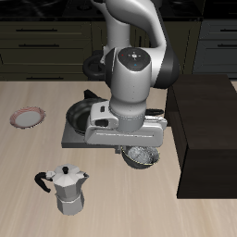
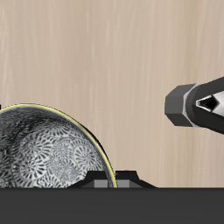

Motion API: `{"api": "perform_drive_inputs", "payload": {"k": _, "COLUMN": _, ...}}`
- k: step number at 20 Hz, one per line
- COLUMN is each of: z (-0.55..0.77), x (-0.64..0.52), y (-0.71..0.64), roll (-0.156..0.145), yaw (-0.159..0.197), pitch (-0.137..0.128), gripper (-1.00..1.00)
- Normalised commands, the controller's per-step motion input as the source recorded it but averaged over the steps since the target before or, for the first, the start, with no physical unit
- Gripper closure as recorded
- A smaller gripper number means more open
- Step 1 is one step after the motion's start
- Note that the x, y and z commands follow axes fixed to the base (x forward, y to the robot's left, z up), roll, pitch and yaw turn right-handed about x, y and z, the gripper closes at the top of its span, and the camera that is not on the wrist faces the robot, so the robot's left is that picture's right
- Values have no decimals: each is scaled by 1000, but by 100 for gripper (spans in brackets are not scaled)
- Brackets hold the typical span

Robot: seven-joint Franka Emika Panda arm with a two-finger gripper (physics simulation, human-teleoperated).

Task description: Place the bowl on top of the shelf

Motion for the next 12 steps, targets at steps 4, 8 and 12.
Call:
{"api": "perform_drive_inputs", "payload": {"k": 4, "z": 448, "x": -219, "y": -31, "roll": 6, "yaw": 3, "pitch": -54, "gripper": 100}}
{"api": "perform_drive_inputs", "payload": {"k": 8, "z": 313, "x": -206, "y": -35, "roll": -14, "yaw": 24, "pitch": -43, "gripper": 100}}
{"api": "perform_drive_inputs", "payload": {"k": 12, "z": 480, "x": -322, "y": -100, "roll": -28, "yaw": 27, "pitch": -62, "gripper": 100}}
